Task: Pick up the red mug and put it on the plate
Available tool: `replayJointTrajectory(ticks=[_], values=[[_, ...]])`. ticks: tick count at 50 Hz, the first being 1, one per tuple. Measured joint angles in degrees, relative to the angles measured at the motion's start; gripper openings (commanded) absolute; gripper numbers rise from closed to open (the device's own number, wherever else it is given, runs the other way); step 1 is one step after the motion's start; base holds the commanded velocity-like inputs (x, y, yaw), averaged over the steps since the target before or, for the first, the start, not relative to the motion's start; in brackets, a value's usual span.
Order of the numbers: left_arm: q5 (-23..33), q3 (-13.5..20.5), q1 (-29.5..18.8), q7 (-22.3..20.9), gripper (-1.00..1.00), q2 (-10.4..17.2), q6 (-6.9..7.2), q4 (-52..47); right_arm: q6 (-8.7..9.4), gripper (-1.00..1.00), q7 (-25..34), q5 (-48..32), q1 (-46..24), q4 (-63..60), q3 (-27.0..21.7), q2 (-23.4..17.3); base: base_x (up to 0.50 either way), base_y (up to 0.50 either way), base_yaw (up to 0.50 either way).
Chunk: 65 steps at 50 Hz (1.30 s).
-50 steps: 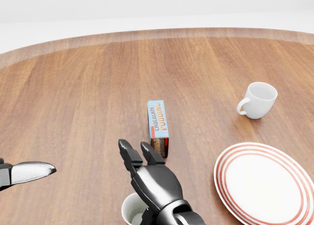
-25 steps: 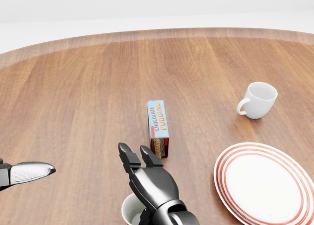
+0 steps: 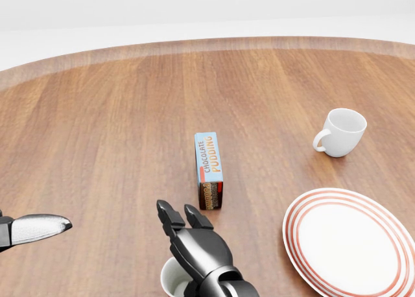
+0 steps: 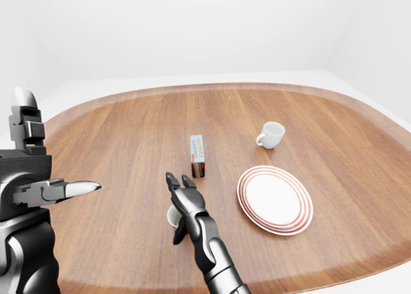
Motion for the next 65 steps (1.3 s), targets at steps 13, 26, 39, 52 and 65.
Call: replayJointTrajectory(ticks=[13,26,39,52,65], values=[[-0.1,0.1,0.1,0.0,1.00,0.0,0.00,-0.2,0.00,-1.00,0.9,2.3,-0.6,1.7,-0.4,0.2,0.00,0.00,0.00],[-0.3,0.1,0.0,0.1,1.00,0.0,0.00,-0.3,0.00,-1.00,1.2,0.6,-0.1,1.2,-0.1,0.1,0.00,0.00,0.00],[-0.5,0.3,-0.1,0.1,1.00,0.1,0.00,-0.3,0.00,-1.00,2.0,-0.3,0.5,0.0,0.3,0.0,0.00,0.00,0.00],[-0.9,0.5,-0.4,0.2,1.00,0.3,0.00,-0.1,0.00,-1.00,4.3,-1.2,1.9,-5.6,0.8,-0.7,0.00,0.00,0.00],[-0.9,0.6,-0.5,0.2,1.00,0.4,0.00,0.1,0.00,-1.00,8.2,-2.8,3.5,-15.1,0.2,-2.4,0.00,0.00,0.00]])
